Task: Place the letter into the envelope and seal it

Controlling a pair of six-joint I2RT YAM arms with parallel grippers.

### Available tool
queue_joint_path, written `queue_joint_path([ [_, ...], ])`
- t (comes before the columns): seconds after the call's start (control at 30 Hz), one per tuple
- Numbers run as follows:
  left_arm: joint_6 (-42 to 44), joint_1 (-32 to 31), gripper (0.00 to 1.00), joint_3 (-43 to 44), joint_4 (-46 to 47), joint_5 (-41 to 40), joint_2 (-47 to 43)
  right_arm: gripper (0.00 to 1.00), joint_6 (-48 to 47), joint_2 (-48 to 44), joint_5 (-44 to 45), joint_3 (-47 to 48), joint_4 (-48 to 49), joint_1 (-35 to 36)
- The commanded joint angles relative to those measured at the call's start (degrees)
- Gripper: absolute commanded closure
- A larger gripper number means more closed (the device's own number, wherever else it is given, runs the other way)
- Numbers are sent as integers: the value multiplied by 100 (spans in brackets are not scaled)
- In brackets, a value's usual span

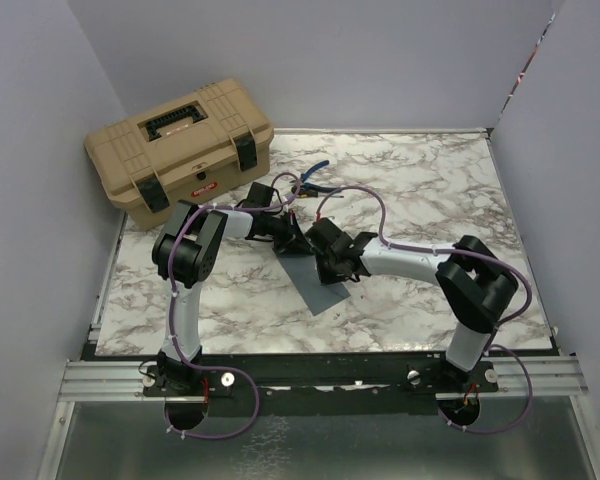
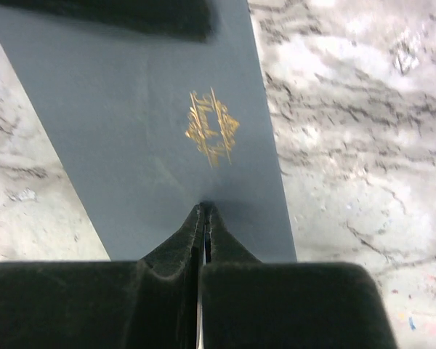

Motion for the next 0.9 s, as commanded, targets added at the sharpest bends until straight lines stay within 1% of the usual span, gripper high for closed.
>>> queue_joint_path([
  [0.0,513,100,100,-255,-529,-1381,487,98,94,-55,-25,-483,-1247,41],
  [0.17,513,100,100,-206,-540,-1344,455,98,159,-295,63,-491,-1544,41],
  [0.3,492,84,100,-90,-536,-1053,239,98,257,-584,193,-29,-1588,41],
  [0.43,417,82,93,-9,-310,-910,-255,97,183,-716,200,514,-1254,36],
  [0.5,351,76,90,12,-147,-823,-475,97,195,-602,250,715,-1097,32],
  [0.57,320,78,89,32,-89,-880,-655,97,193,-378,262,904,-1032,24],
  [0.67,321,71,90,17,-27,-1121,-835,97,62,-44,362,1091,-878,17],
  [0.8,347,67,100,-87,39,-1724,-892,96,-205,293,530,1285,-547,-82],
  [0.87,382,48,100,-104,90,-1896,-829,95,-323,514,501,1444,-390,-167],
])
